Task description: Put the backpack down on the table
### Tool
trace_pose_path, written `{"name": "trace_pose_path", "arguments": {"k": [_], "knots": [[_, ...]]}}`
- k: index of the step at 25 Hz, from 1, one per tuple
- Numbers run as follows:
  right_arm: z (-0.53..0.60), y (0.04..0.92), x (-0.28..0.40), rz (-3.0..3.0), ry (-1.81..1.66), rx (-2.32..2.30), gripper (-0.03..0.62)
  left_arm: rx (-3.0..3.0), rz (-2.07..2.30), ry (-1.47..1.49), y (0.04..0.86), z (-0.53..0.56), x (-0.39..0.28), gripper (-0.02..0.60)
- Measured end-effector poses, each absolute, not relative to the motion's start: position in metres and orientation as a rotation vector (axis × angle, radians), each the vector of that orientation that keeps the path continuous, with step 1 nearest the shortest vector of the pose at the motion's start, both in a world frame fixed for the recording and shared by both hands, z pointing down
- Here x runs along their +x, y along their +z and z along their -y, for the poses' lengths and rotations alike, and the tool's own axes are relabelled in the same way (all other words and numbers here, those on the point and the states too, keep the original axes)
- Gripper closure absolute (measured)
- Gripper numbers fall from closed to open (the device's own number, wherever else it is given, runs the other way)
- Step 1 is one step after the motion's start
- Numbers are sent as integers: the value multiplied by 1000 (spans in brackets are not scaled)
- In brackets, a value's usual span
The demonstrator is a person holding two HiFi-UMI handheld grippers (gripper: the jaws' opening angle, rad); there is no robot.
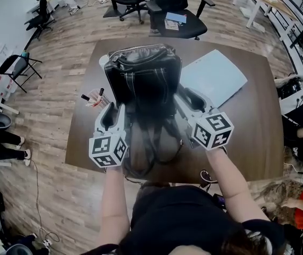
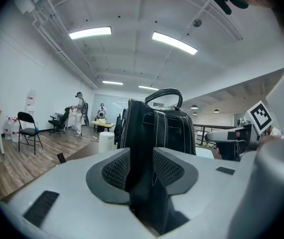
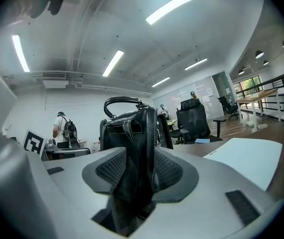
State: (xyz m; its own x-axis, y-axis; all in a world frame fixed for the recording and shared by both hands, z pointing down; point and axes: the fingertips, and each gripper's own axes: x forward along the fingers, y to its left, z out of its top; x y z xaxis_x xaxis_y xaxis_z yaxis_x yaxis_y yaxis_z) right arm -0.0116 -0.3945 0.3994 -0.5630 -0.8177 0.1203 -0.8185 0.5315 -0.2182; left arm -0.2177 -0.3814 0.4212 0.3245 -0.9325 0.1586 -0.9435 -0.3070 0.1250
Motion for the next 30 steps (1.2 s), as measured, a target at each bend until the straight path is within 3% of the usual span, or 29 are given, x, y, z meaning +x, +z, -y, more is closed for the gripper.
{"name": "trace_pose_path", "arguments": {"k": [8, 14, 30], "knots": [[374, 402, -8, 2745, 435, 1459, 463, 2400, 1707, 64, 413, 359, -206, 480], [366, 402, -6, 2725, 436, 1512, 563, 2395, 1719, 58, 410, 347, -205, 528], [337, 418, 4, 2668, 503, 1519, 577, 2361, 1704, 83, 418, 317, -194, 541]]}}
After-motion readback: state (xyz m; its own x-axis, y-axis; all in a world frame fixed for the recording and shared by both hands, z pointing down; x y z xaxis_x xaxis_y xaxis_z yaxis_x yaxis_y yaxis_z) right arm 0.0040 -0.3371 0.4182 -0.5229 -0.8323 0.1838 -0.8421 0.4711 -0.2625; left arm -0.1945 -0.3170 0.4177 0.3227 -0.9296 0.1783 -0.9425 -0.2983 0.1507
